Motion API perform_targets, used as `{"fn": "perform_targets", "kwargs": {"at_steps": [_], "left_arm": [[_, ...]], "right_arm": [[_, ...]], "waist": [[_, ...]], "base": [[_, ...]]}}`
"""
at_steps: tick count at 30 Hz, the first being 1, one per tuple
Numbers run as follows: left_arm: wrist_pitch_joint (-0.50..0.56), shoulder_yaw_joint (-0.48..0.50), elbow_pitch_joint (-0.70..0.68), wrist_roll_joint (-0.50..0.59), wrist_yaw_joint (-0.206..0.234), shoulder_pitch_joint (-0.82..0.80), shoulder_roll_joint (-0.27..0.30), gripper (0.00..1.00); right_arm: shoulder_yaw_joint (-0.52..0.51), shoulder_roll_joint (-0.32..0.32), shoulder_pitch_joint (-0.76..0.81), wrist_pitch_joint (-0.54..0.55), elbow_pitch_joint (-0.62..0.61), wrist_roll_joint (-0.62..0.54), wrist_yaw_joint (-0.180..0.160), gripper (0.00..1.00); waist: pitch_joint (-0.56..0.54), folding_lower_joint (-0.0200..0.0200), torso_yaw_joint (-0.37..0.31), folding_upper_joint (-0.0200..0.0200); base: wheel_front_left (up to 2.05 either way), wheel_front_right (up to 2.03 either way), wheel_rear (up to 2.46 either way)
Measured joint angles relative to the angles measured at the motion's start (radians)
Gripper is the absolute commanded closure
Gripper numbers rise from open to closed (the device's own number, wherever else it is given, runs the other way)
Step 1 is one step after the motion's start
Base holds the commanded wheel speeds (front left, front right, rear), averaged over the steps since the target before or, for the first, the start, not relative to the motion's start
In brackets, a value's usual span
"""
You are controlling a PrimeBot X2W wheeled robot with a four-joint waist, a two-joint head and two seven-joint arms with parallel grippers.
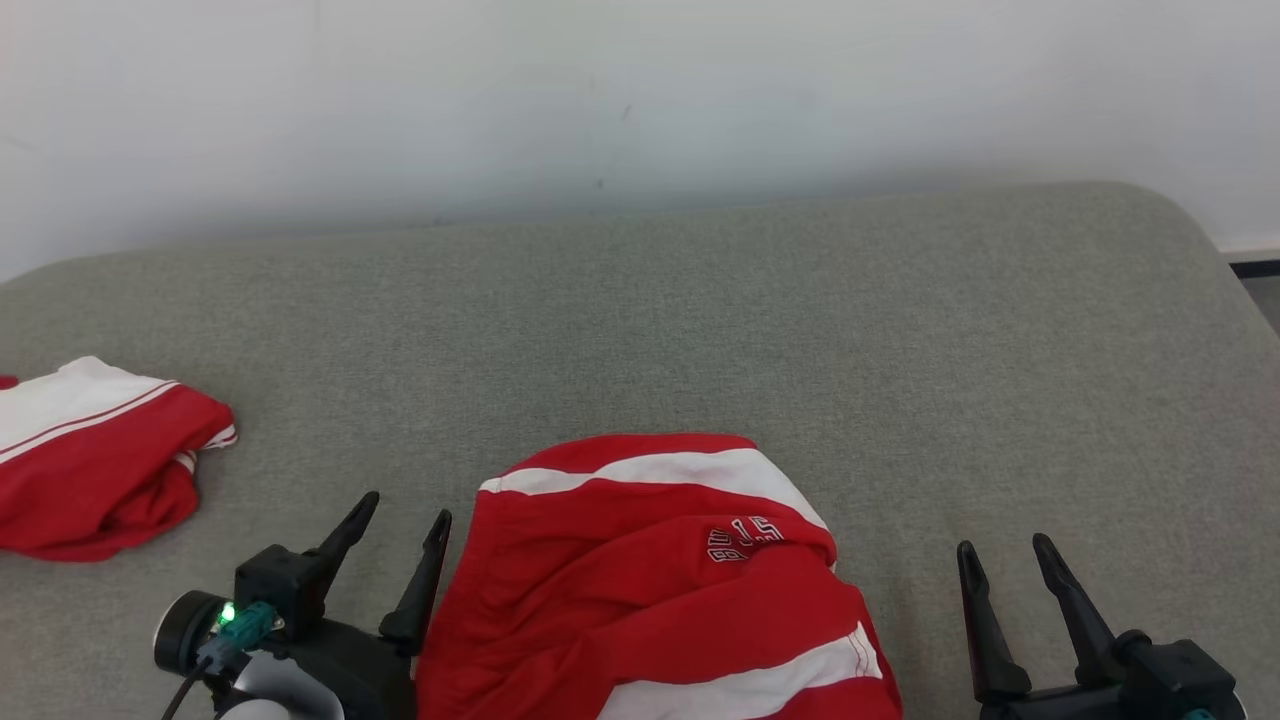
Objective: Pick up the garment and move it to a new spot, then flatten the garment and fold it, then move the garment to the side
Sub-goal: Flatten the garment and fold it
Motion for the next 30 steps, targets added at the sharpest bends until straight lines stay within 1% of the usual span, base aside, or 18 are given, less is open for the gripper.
{"fn": "perform_targets", "kwargs": {"at_steps": [6, 7, 9, 11, 12, 13, 14, 15, 18, 25, 29, 30], "left_arm": [[0.032, -0.086, 0.115, -0.059, 0.0, -0.044, 0.026, 0.0], [0.032, -0.086, 0.115, -0.059, 0.0, -0.044, 0.026, 0.0], [0.033, -0.133, 0.138, -0.099, 0.0, -0.047, 0.03, 0.0], [0.032, -0.173, 0.145, -0.107, 0.0, -0.047, 0.037, 0.0], [0.032, -0.173, 0.145, -0.107, 0.0, -0.047, 0.037, 0.0], [0.035, -0.19, 0.148, -0.121, 0.0, -0.047, 0.04, 0.13], [0.036, -0.212, 0.149, -0.131, 0.0, -0.047, 0.043, 0.91], [0.031, -0.227, 0.149, -0.132, 0.0, -0.049, 0.048, 1.0], [0.014, -0.242, 0.153, -0.124, 0.0, -0.074, 0.062, 1.0], [-0.009, -0.225, 0.112, -0.115, 0.004, -0.13, 0.059, 1.0], [-0.011, -0.199, 0.118, -0.129, 0.004, -0.205, 0.057, 1.0], [-0.012, -0.193, 0.135, -0.136, 0.003, -0.256, 0.056, 1.0]], "right_arm": [[-0.007, 0.005, -0.018, 0.0, 0.009, -0.001, 0.0, 0.0], [-0.007, 0.005, -0.018, 0.0, 0.009, -0.001, 0.0, 0.0], [-0.013, 0.007, -0.023, 0.0, 0.009, -0.001, 0.0, 0.0], [-0.015, 0.007, -0.024, 0.0, 0.01, -0.001, 0.0, 0.0], [-0.015, 0.007, -0.024, 0.0, 0.01, -0.001, 0.0, 0.0], [-0.015, 0.007, -0.026, 0.0, 0.01, -0.001, 0.0, 0.0], [-0.015, 0.008, -0.028, 0.0, 0.01, -0.001, 0.0, 0.0], [-0.016, 0.008, -0.03, 0.0, 0.009, -0.002, 0.0, 0.0], [-0.017, 0.008, -0.035, 0.0, 0.008, -0.003, 0.0, 0.0], [-0.019, 0.01, -0.033, 0.0, 0.008, -0.006, 0.0, 0.0], [-0.019, 0.01, -0.04, 0.0, 0.01, -0.009, 0.0, 0.0], [-0.017, 0.01, -0.051, 0.0, 0.011, -0.01, 0.0, 0.0]], "waist": [[0.043, 0.0, -0.043, 0.0], [0.043, 0.0, -0.043, 0.0], [0.065, 0.0, -0.058, 0.0], [0.076, 0.0001, -0.065, 0.0001], [0.076, 0.0001, -0.065, 0.0001], [0.08, 0.0001, -0.069, 0.0001], [0.084, 0.0001, -0.072, 0.0], [0.086, 0.0001, -0.074, 0.0001], [0.088, 0.0001, -0.077, 0.0], [0.089, 0.0, -0.071, 0.0], [0.105, 0.0, -0.067, 0.0001], [0.116, 0.0, -0.068, 0.0001]], "base": [[0.0, 0.0, 0.0], [0.0, 0.0, 0.0], [0.0, 0.0, 0.0], [0.0, 0.0, 0.0], [0.0, 0.0, 0.0], [0.0, 0.0, 0.0], [0.0, 0.0, 0.0], [0.0, 0.0, 0.0], [0.0, 0.0, 0.0], [0.0, 0.0, 0.0], [0.0, 0.0, 0.0], [0.0, 0.0, 0.0]]}}
